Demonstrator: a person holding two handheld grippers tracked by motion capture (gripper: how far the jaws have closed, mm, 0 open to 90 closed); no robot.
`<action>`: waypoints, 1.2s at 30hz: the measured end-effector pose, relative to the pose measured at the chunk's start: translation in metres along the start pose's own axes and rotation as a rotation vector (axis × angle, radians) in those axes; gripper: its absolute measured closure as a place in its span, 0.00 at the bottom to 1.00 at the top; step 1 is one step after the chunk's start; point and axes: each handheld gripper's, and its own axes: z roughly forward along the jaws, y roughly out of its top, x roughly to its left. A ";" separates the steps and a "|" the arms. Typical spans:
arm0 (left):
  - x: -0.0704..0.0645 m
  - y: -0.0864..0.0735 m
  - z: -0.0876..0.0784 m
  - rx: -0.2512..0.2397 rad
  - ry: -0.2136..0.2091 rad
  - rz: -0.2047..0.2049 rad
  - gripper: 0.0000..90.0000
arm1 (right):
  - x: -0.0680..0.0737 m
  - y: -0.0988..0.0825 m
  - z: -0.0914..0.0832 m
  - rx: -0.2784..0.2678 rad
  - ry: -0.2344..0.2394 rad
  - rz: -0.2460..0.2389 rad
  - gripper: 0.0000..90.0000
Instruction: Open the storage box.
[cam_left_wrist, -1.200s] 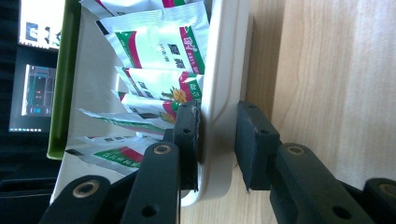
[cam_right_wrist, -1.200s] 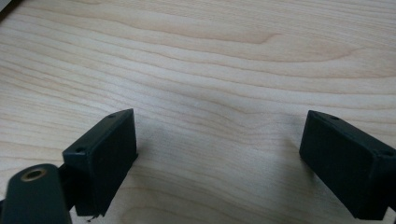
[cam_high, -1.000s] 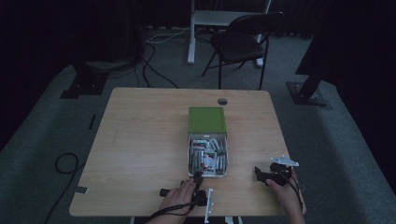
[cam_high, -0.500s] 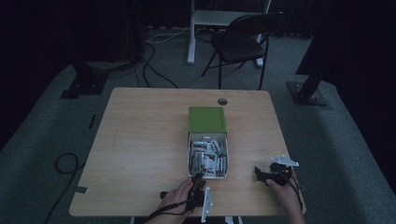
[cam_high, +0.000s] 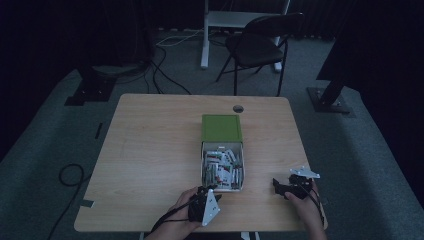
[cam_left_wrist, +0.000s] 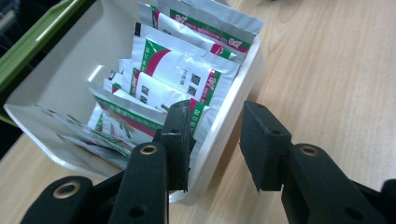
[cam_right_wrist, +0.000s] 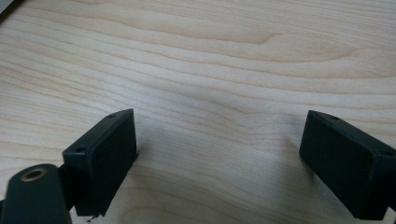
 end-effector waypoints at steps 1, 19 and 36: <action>0.001 -0.001 -0.001 0.001 -0.005 -0.010 0.72 | 0.000 0.000 0.000 0.000 0.000 -0.001 0.12; 0.015 -0.024 -0.022 -0.066 -0.066 -0.159 0.70 | 0.000 0.000 0.000 0.000 0.000 0.000 0.12; 0.034 -0.064 -0.041 -0.026 -0.001 -0.279 0.70 | 0.000 0.000 0.000 0.000 0.000 -0.001 0.12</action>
